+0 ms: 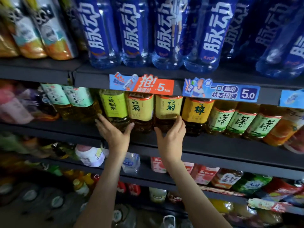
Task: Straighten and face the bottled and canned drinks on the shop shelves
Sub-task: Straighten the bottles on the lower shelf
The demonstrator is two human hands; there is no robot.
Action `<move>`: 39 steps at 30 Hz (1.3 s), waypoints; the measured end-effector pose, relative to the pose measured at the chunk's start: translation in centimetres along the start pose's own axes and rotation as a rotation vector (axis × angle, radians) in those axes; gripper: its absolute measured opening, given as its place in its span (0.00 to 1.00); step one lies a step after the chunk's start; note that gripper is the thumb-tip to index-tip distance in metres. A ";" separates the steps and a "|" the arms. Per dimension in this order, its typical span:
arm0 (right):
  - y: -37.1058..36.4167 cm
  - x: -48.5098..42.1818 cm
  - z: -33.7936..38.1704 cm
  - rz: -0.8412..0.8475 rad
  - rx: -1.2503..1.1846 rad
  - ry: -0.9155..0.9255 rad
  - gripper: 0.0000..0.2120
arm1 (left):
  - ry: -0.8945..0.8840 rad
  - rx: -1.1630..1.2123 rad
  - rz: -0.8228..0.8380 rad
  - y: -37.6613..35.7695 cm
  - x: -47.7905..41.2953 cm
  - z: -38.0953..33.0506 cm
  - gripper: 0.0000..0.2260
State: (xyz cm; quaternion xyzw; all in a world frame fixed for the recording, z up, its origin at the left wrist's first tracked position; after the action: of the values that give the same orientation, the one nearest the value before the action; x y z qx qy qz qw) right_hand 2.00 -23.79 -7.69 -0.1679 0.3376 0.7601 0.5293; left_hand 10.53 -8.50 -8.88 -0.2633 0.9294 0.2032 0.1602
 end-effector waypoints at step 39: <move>-9.2 6.9 6.1 -0.227 0.090 -0.123 0.35 | -0.203 -0.016 0.288 -1.5 -5.9 1.0 0.42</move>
State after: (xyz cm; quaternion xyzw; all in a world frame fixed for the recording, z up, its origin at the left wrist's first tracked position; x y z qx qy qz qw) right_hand 8.44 -12.89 -10.67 -0.1341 0.3169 0.6885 0.6385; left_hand 16.31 -6.70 -7.75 -0.1069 0.9349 0.2569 0.2204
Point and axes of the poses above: each hand's wrist, its own x-axis away from the middle knuckle, its own y-axis out of the back of the hand, z = x × y, the point moved 3 cm from there along -x, towards the middle knuckle, and after that the axes turned 15 degrees about -z, right-handed, at the moved point
